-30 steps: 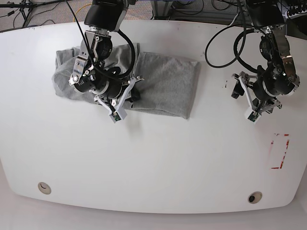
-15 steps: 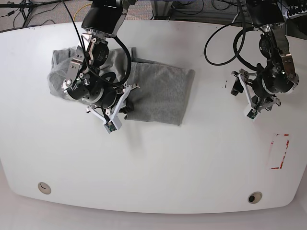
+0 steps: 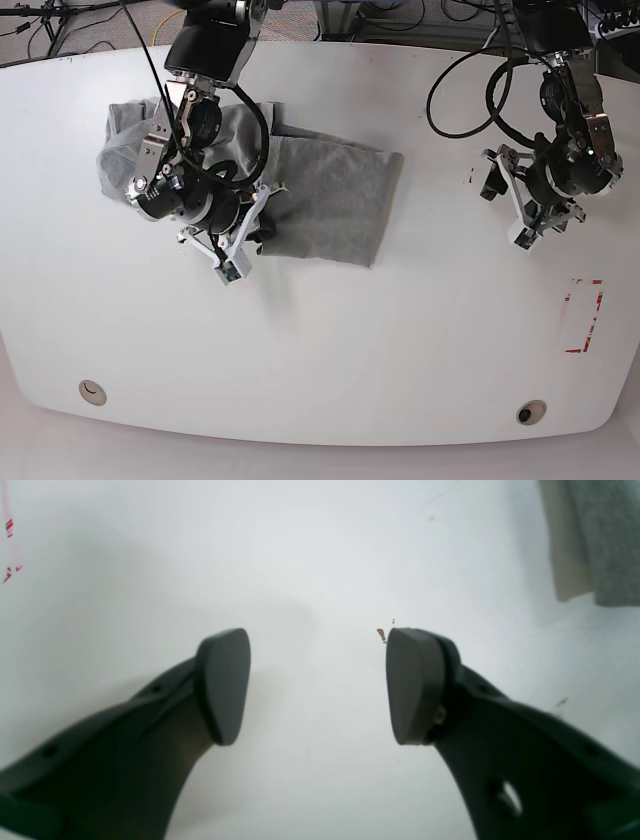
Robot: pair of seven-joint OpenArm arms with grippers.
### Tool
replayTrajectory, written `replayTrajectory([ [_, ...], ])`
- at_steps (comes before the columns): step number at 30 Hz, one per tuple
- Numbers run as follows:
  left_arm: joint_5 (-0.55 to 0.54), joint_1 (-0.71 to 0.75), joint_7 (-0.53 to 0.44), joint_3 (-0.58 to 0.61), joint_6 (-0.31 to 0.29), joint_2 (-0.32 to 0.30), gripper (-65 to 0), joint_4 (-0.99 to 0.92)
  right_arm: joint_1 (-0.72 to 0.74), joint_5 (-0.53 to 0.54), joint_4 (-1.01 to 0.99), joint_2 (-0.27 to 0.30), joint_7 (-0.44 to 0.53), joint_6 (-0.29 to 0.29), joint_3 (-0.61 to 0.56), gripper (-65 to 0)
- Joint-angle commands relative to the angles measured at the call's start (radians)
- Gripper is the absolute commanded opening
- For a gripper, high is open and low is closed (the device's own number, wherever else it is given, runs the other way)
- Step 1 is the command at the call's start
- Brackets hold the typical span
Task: Fold the T-shirt properly
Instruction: 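Grasp the shirt with the right gripper and drag it away from the left gripper, then grasp the shirt's middle with the left gripper while right holds the end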
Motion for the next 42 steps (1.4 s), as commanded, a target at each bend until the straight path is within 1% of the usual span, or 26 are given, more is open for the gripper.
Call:
replayTrajectory([
  [1,-0.008,-0.016,-0.018,0.000,-0.001,-0.009,-24.7,0.015,0.021,0.013,-0.013,0.020,0.022,0.000,0.004,-53.1],
  [4,-0.008,-0.016,-0.018,0.032,-0.001,-0.008,-24.7,0.015,0.016,0.010,-0.016,0.029,0.040,0.000,0.005,-40.3],
  [5,-0.008,-0.017,-0.018,0.049,-0.001,-0.008,-24.7,0.017,0.012,0.010,-0.015,0.029,0.043,0.000,0.005,-34.7],
  [7,-0.009,-0.020,-0.018,0.078,-0.001,-0.006,-24.7,0.023,0.004,0.016,0.005,0.036,0.048,0.000,0.008,-26.8],
  [8,-0.009,-0.022,-0.018,0.095,-0.001,0.006,-24.7,0.024,-0.001,0.018,0.028,0.039,0.048,0.000,0.016,-22.7],
  [9,-0.009,-0.022,-0.018,0.103,-0.001,0.014,-24.7,0.024,-0.001,0.018,0.044,0.041,0.048,0.000,0.022,-20.8],
  [10,-0.009,-0.023,-0.018,0.113,-0.001,0.037,-24.7,0.029,-0.004,0.018,0.079,0.039,0.046,0.000,0.031,-16.8],
  [13,-0.011,-0.027,-0.018,0.116,-0.001,0.088,-24.7,0.052,-0.005,0.019,0.154,0.039,0.023,0.000,0.044,-12.5],
  [18,-0.034,-0.077,-0.018,0.119,-0.001,0.203,-24.7,0.029,-0.005,0.019,0.239,0.046,-0.043,0.000,0.073,-11.9],
  [22,-0.029,-0.114,-0.018,0.121,-0.001,0.293,-25.1,-0.032,-0.008,0.019,0.255,0.047,-0.051,0.000,0.122,-11.9],
  [23,-0.022,-0.125,-0.018,0.129,-0.001,0.319,-26.5,-0.051,-0.019,0.018,0.255,0.049,-0.051,0.000,0.140,-11.9],
  [24,-0.013,-0.131,-0.019,0.136,-0.001,0.333,-28.3,-0.062,-0.025,0.018,0.255,0.055,-0.051,0.000,0.156,-11.9],
  [27,0.027,-0.154,-0.032,0.184,-0.001,0.371,-40.1,-0.109,-0.041,0.018,0.255,0.082,-0.051,0.000,0.209,-11.9],
  [28,0.049,-0.160,-0.056,0.211,-0.001,0.382,-48.1,-0.135,-0.044,0.018,0.255,0.093,-0.051,0.000,0.234,-11.9],
  [29,0.055,-0.162,-0.069,0.224,0.004,0.382,-51.0,-0.144,-0.045,0.018,0.255,0.098,-0.051,0.000,0.242,-12.0],
  [30,0.072,-0.162,-0.101,0.251,0.020,0.382,-56.9,-0.166,-0.047,0.018,0.255,0.102,-0.051,0.000,0.263,-12.4],
  [31,0.084,-0.162,-0.128,0.274,0.035,0.382,-61.5,-0.184,-0.048,0.018,0.255,0.109,-0.051,0.000,0.286,-13.3],
  [32,0.093,-0.162,-0.147,0.293,0.046,0.382,-63.6,-0.200,-0.048,0.019,0.255,0.112,-0.051,0.000,0.301,-14.4],
  [33,0.101,-0.162,-0.165,0.317,0.063,0.382,-64.2,-0.221,-0.050,0.019,0.255,0.116,-0.051,0.000,0.323,-15.7],
  [35,0.113,-0.165,-0.173,0.339,0.093,0.382,-63.1,-0.252,-0.057,0.019,0.254,0.125,-0.051,0.000,0.351,-17.1],
  [39,0.130,-0.168,-0.173,0.340,0.162,0.382,-62.4,-0.318,-0.067,0.019,0.252,0.148,-0.051,0.000,0.413,-18.2],
  [42,0.124,-0.168,-0.176,0.340,0.187,0.373,-62.2,-0.381,-0.068,0.019,0.243,0.153,-0.051,0.000,0.450,-18.9],
])
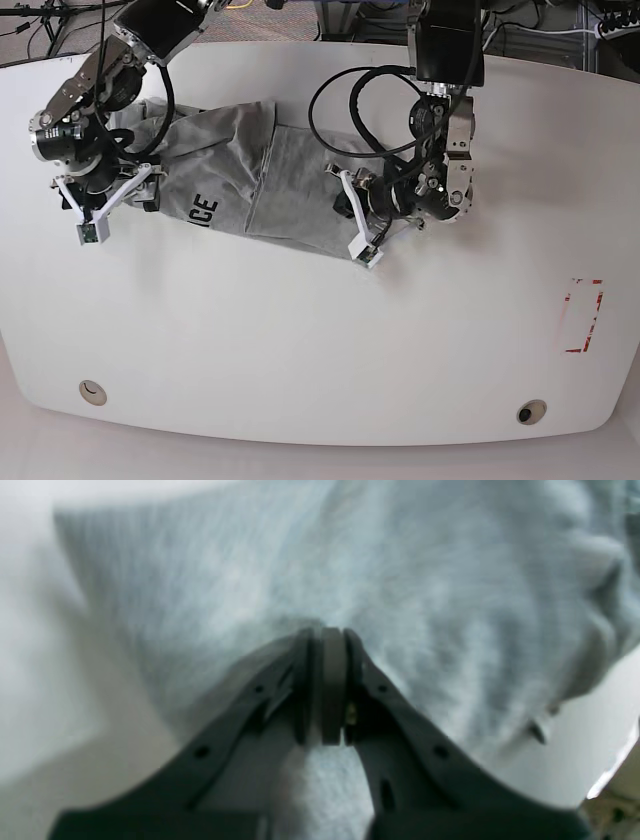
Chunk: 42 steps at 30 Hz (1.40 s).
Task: Fold the T-shirt properly
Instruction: 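Grasp the shirt's middle with the left gripper while right holds the end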
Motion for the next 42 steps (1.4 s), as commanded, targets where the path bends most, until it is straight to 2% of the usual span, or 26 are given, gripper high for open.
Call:
replayTrajectory([
  [1,-0.017,-0.018,-0.015,0.004,0.003,-0.009,-62.2,-0.030,0.013,0.008,0.007,0.016,0.017,0.000,0.022,-19.0],
  [10,-0.019,-0.017,-0.081,0.004,0.003,-0.094,-62.2,-0.149,0.018,0.008,-0.028,0.023,0.017,0.000,0.162,-18.4],
  [14,-0.019,-0.017,-0.082,0.004,0.001,-0.121,-62.2,-0.162,0.021,0.024,-0.102,0.053,0.017,0.000,0.214,-18.1],
  [19,-0.020,-0.015,-0.084,0.004,0.001,-0.158,-62.1,-0.163,0.019,0.162,-0.272,0.090,-0.034,0.000,0.286,-16.2],
  [21,-0.020,-0.015,-0.084,0.004,0.001,-0.172,-62.1,-0.165,0.019,0.251,-0.358,0.104,-0.053,0.000,0.326,-10.9],
  [25,-0.020,-0.015,-0.086,0.004,0.000,-0.190,-62.1,-0.165,0.016,0.348,-0.466,0.112,-0.053,0.000,0.364,0.0],
  [34,-0.020,-0.015,-0.086,0.002,0.000,-0.221,-62.1,-0.165,0.013,0.483,-0.556,0.124,-0.053,0.000,0.376,0.0],
  [42,-0.020,-0.015,-0.086,0.002,0.000,-0.224,-62.1,-0.160,0.013,0.486,-0.622,0.110,-0.053,0.000,0.367,0.0],
])
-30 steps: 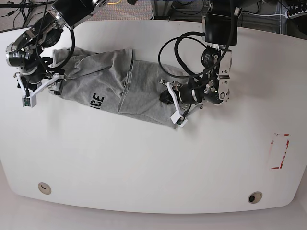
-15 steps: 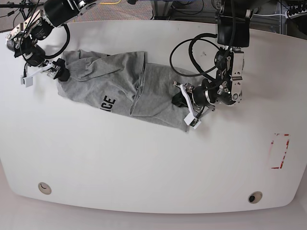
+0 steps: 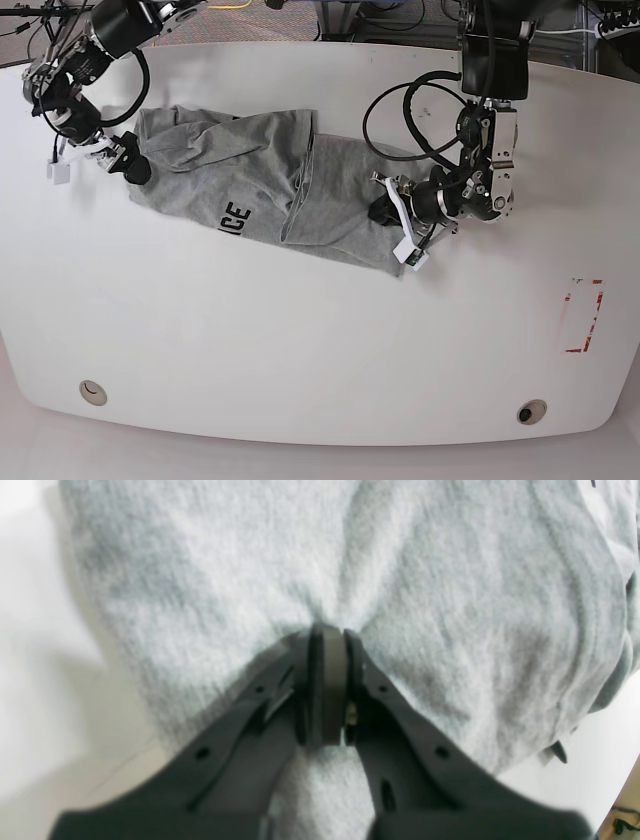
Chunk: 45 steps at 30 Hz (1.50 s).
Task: Fold the T-shirt properly
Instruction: 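Grasp the shirt's middle with the left gripper while right holds the end, then lift the end with the right gripper and fold it toward the left gripper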
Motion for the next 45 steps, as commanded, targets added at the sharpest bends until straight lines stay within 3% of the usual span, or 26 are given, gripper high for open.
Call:
replayTrajectory([
  [1,0.122,0.007,0.096,-0.002,0.030,-0.018,-62.1,-0.007,0.007,-0.016,-0.006,-0.008,-0.014,0.002,-0.017,0.0],
  [8,0.122,0.007,0.096,-0.002,0.030,-0.013,-62.1,-0.005,-0.023,-0.018,0.047,-0.062,-0.001,0.002,-0.138,0.0],
  [15,0.122,0.007,0.097,-0.002,0.030,-0.012,-62.1,-0.005,-0.050,-0.018,0.103,-0.089,0.048,0.002,-0.175,-1.6],
  [18,0.122,0.007,0.097,-0.002,0.030,-0.010,-62.1,-0.007,-0.055,-0.016,0.104,-0.086,0.067,0.002,-0.175,-15.5],
  [23,0.122,0.009,0.097,0.004,0.035,-0.009,-62.1,-0.011,-0.056,-0.018,0.121,-0.065,0.087,0.002,-0.175,-53.6],
  [25,0.122,0.009,0.097,0.006,0.036,-0.009,-62.1,-0.011,-0.058,-0.018,0.142,-0.054,0.082,0.002,-0.176,-65.0],
  [35,0.129,0.021,0.102,0.009,0.042,0.053,-62.1,-0.013,-0.118,-0.016,0.423,-0.051,0.082,0.002,-0.284,-65.0],
  [41,0.131,0.030,0.102,0.017,0.138,0.097,-62.1,-0.013,-0.150,-0.018,0.609,-0.054,0.085,0.002,-0.396,-65.0],
  [45,0.128,0.030,0.102,0.086,0.190,0.120,-62.1,-0.013,-0.148,-0.018,0.647,-0.055,0.087,0.002,-0.475,-65.0],
])
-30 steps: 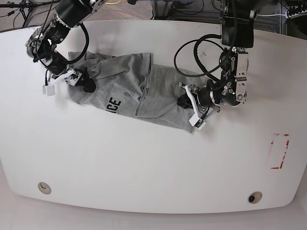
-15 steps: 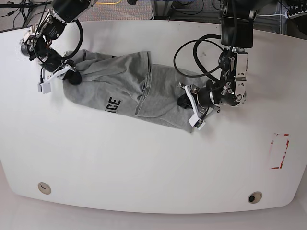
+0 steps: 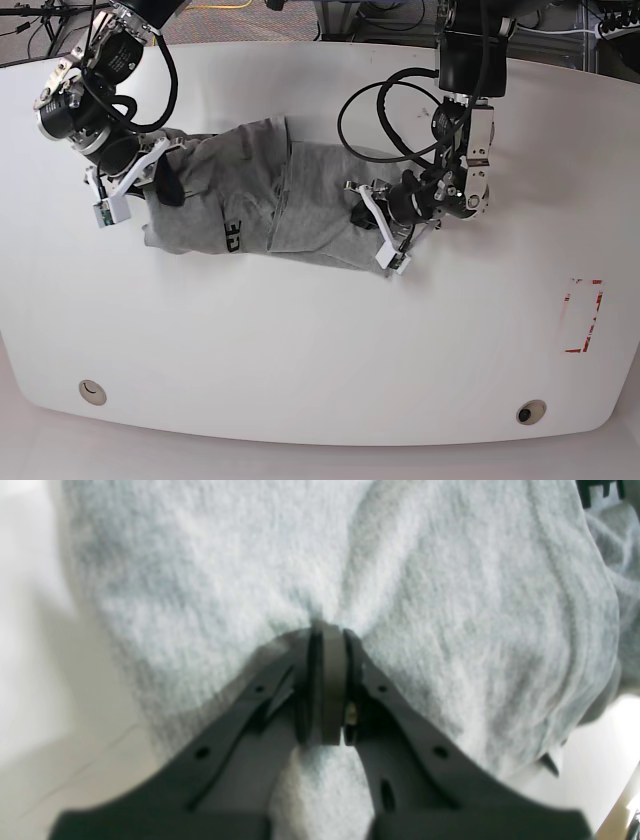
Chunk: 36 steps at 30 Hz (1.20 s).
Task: Fold the T-shirt properly
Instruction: 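Lift the end with the right gripper and fold it toward the left gripper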
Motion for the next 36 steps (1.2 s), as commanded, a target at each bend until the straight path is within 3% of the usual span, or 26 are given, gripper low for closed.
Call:
replayTrajectory([
  [1,0.076,0.024,0.111,0.049,0.031,0.024,-62.1,-0.017,0.016,0.021,0.023,0.008,0.021,0.002,-0.030,-65.0],
  [19,0.081,0.039,0.108,0.080,0.074,0.078,-62.1,-0.060,0.102,-0.029,0.023,-0.110,0.023,0.002,-0.252,-65.0],
  [30,0.073,0.041,0.084,0.080,0.074,0.081,-62.1,-0.106,0.102,-0.032,0.018,-0.119,0.063,0.002,-0.352,-65.0],
  [36,0.073,0.042,0.085,0.078,0.068,0.081,-62.1,-0.101,0.099,-0.088,-0.022,-0.119,0.087,0.002,-0.404,-64.5],
])
